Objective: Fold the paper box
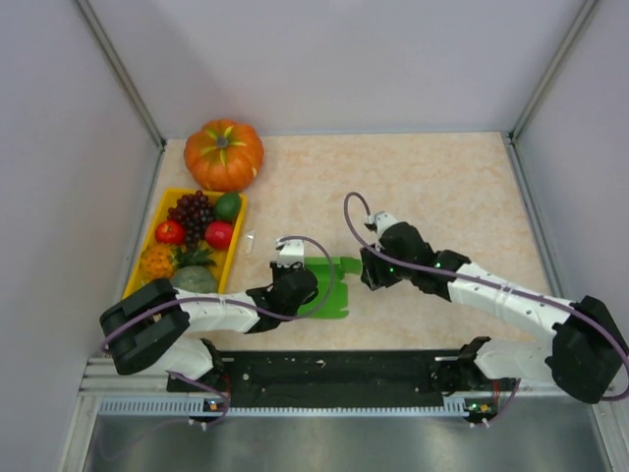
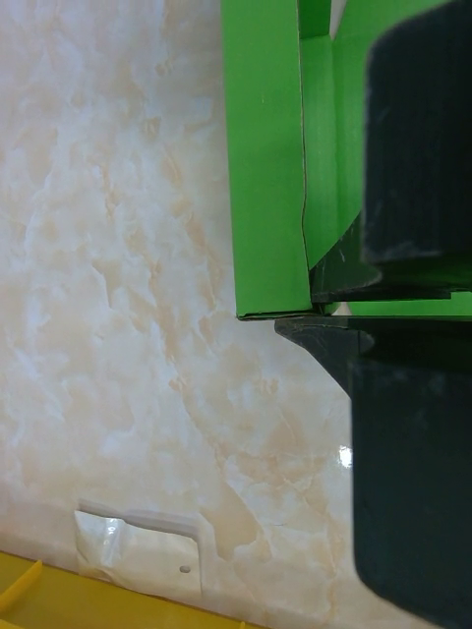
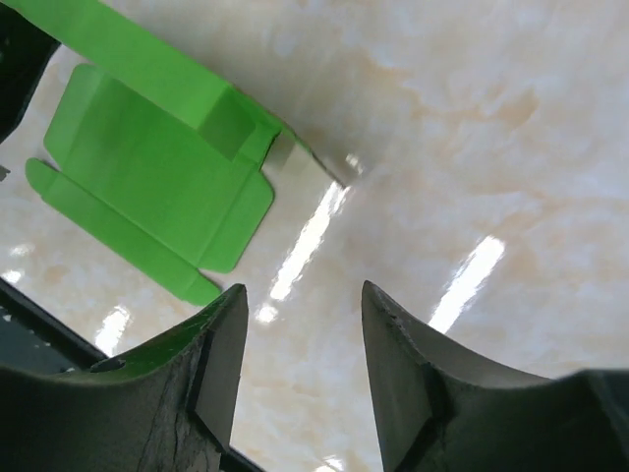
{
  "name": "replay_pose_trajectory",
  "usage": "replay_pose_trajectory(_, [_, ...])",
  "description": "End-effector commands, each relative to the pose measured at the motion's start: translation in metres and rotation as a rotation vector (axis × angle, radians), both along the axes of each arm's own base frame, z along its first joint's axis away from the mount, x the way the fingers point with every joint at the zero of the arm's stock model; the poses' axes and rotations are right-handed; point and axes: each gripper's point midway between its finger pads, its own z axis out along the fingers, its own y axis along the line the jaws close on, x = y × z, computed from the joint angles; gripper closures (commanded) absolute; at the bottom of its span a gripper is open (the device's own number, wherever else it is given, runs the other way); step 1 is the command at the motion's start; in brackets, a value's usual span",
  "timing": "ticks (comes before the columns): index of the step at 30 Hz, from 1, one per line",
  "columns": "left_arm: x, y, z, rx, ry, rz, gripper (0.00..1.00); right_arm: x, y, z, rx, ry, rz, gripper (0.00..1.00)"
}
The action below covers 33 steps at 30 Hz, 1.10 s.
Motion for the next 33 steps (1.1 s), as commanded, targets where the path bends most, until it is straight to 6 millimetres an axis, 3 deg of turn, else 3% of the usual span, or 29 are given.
replay_pose_trajectory(1, [0.000, -0.006, 0.004, -0.011, -0.015, -0.033, 1.00, 0.038, -0.003, 0.038, -0.145, -0.212, 0.158, 0.52])
replay_pose_trajectory(4, [0.000, -0.006, 0.004, -0.004, -0.015, -0.036, 1.00, 0.061, 0.013, 0.041, -0.208, -0.266, 0.274, 0.55])
replay_pose_trajectory(5, [0.000, -0.006, 0.004, -0.002, -0.015, -0.039, 1.00, 0.065, 0.017, 0.033, -0.234, -0.258, 0.299, 0.56])
replay_pose_trajectory(8, [-0.001, -0.004, 0.004, 0.000, -0.017, -0.037, 1.00, 0.072, 0.030, 0.036, -0.234, -0.293, 0.385, 0.57])
replay_pose_trajectory(14, [-0.001, -0.004, 0.005, -0.008, -0.022, -0.037, 1.00, 0.062, 0.051, 0.013, -0.187, -0.215, 0.508, 0.61])
replay_pose_trajectory(18, [-0.001, -0.005, 0.006, -0.009, -0.023, -0.039, 1.00, 0.063, 0.057, 0.002, -0.162, -0.190, 0.492, 0.69])
replay_pose_trajectory(23, [-0.001, -0.006, 0.006, -0.029, -0.017, -0.035, 1.00, 0.067, 0.063, -0.001, -0.119, -0.111, 0.341, 0.99])
replay_pose_trajectory(26, [-0.001, -0.010, 0.007, -0.055, -0.009, -0.029, 1.00, 0.067, 0.058, -0.003, -0.125, -0.090, 0.128, 1.00])
replay_pose_trajectory(30, [-0.002, -0.013, 0.007, -0.091, -0.002, -0.020, 1.00, 0.054, 0.062, -0.001, 0.025, 0.014, -0.219, 1.00])
replay_pose_trajectory(33, [-0.002, -0.014, 0.008, -0.102, -0.001, -0.015, 1.00, 0.047, 0.068, 0.004, 0.127, 0.060, -0.384, 1.00])
